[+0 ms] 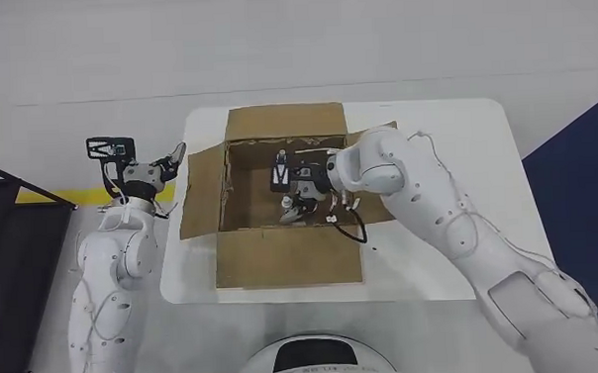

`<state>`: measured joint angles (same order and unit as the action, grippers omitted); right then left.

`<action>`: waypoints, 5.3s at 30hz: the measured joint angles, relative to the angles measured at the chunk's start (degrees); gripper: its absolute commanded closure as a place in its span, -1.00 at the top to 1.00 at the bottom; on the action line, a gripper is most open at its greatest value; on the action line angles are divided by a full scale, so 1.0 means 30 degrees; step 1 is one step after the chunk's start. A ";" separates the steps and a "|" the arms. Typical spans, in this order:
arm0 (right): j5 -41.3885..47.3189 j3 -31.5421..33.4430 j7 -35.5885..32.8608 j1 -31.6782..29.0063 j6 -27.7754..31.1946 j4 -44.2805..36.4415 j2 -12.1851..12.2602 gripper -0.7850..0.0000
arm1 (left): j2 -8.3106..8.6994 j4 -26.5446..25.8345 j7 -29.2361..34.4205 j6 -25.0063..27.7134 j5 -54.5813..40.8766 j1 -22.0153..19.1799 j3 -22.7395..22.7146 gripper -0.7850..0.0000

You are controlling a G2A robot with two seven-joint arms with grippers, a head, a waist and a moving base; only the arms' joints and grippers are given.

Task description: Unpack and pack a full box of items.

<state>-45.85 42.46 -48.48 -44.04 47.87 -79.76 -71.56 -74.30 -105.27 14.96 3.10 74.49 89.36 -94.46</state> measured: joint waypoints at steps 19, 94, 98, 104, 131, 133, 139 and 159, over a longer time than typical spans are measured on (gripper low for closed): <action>0.0265 -0.2795 -0.1041 0.1675 -0.1600 0.2829 -0.1110 -0.06 | 0.0000 0.0000 0.0000 0.0000 0.0000 0.0000 0.0000 1.00; -0.3519 2.3809 0.1751 -2.2553 -0.7739 -1.5259 0.3327 -1.00 | 0.0000 0.0000 0.0000 0.0001 0.0000 0.0000 0.0000 1.00; -0.3658 2.2785 0.0808 -2.1158 -0.7772 -1.3351 0.3452 -1.00 | 0.0000 0.0000 0.0000 0.0001 0.0000 0.0000 0.0000 1.00; -0.4010 2.1811 0.0257 -1.9706 -0.8068 -1.2045 0.3556 -1.00 | 0.0000 0.0000 0.0000 0.0001 0.0000 0.0000 0.0000 1.00; -0.4700 1.9700 -0.2226 -1.7474 -0.9403 -1.1156 0.3780 0.01 | 0.0000 0.0000 0.0000 0.0001 0.0000 0.0000 0.0000 1.00; -0.4659 1.9637 -0.2287 -1.7377 -0.9416 -1.1103 0.3798 0.12 | 0.0000 0.0000 0.0000 0.0001 0.0000 0.0000 0.0000 1.00; -0.4470 1.9685 -0.2200 -1.7294 -0.9528 -1.1329 0.3850 0.36 | 0.0000 0.0000 0.0000 0.0001 0.0000 0.0000 0.0000 1.00; -0.2938 1.8483 0.4792 -1.5398 -0.4356 -1.5958 0.3996 1.00 | 0.0000 0.0000 0.0000 0.0001 0.0000 0.0000 0.0000 1.00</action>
<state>-54.66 97.90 -34.10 -90.23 34.81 -127.63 -59.57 -74.30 -105.27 14.96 3.10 74.49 89.36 -94.46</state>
